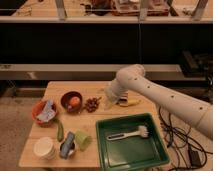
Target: Place grapes in paper cup
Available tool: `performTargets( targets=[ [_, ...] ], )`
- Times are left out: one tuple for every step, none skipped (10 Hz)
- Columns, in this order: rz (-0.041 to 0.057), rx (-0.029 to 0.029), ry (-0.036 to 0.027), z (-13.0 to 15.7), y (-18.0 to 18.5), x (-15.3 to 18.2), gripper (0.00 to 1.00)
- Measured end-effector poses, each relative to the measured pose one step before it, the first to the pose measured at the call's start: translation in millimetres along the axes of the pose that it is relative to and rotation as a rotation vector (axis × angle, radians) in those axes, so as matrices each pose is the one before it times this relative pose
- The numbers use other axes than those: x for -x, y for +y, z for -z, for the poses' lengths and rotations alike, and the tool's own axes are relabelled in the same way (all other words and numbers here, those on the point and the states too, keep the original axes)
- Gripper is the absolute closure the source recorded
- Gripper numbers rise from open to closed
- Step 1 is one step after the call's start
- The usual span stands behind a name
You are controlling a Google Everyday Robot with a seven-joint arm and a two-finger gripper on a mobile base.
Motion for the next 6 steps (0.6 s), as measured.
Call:
performTargets(
  targets=[
    [0.02034,-0.00147,0.001,-27.52,-10.18,5.56,0.35],
    [0.01001,-0.0031,0.00781,-15.73,-7.23,-0.91,0.35],
    [0.01046,-0.00167,0.00581,-11.63,-6.63,0.46,0.35],
    [0.01841,0.00269,0.00932,-10.36,-6.14,1.52,0.35],
    [0.01416,0.00333,0.00692,-6.44,-1.34,1.89,0.35],
    [0.01326,0.00785,0.01075,-13.39,-0.97,-0.46,0.35]
  ],
)
